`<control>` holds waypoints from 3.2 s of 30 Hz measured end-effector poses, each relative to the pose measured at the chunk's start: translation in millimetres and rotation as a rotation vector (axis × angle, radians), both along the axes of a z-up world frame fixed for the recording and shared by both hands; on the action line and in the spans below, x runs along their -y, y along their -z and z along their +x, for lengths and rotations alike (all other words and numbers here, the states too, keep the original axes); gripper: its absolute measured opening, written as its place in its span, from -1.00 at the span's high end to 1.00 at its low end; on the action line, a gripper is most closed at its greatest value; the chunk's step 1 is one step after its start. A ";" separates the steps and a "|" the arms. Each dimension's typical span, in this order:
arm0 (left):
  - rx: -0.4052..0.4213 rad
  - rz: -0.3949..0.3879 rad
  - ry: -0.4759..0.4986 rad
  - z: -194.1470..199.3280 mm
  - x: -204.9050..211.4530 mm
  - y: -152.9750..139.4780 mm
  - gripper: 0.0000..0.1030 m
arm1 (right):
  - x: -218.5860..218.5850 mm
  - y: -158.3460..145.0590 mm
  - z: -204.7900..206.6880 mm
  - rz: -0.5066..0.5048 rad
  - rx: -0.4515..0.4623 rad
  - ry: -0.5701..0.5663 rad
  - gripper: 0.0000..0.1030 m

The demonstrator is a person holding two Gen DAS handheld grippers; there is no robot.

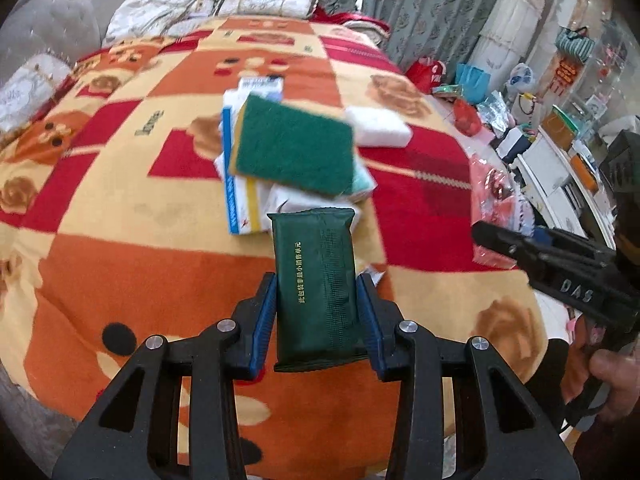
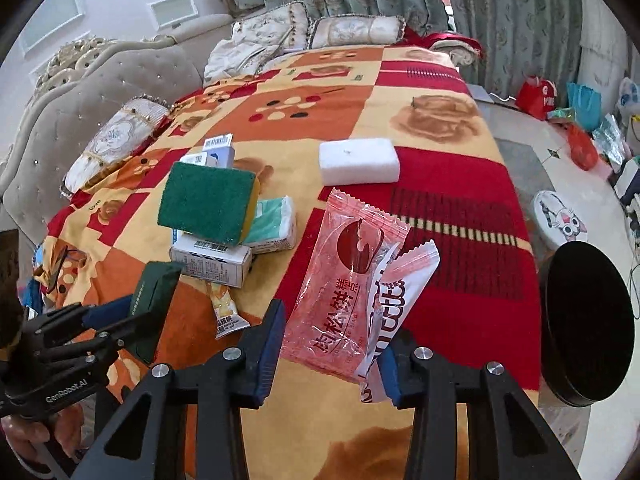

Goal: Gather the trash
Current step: 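Lift the green pouch and pink wrapper and carry both over the black bin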

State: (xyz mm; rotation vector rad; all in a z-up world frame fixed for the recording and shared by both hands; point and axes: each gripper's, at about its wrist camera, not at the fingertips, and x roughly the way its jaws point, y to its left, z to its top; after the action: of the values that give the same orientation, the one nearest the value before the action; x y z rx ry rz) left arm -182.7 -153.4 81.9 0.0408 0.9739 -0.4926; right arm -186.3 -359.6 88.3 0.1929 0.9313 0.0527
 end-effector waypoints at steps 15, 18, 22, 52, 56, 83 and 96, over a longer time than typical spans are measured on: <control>0.111 0.001 0.017 -5.0 30.1 -34.9 0.27 | 2.1 -25.4 -18.3 -0.032 0.074 0.011 0.20; 0.140 0.005 0.015 -4.7 34.1 -42.1 0.27 | 4.5 -28.0 -20.2 -0.031 0.082 0.017 0.20; 0.160 0.005 0.015 -2.8 38.2 -47.9 0.27 | 5.2 -30.1 -22.1 -0.033 0.090 0.021 0.20; 0.228 0.004 0.066 3.6 85.0 -64.4 0.27 | 39.3 -39.5 -31.9 -0.053 0.122 0.090 0.20; 0.219 -0.006 0.083 4.2 95.3 -64.2 0.27 | 48.2 -38.3 -32.5 -0.057 0.115 0.108 0.20; 0.152 -0.028 0.236 -6.4 206.8 -52.5 0.27 | 151.1 -24.8 -66.0 -0.049 0.073 0.303 0.20; 0.116 -0.018 0.293 -9.6 261.8 -39.4 0.27 | 204.2 -12.1 -83.7 -0.035 0.049 0.405 0.20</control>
State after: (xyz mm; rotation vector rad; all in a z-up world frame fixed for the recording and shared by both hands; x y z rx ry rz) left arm -192.2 -415.2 121.3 0.1961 0.8533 -0.7599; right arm -270.0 -563.9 100.4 0.3431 0.8290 -0.3309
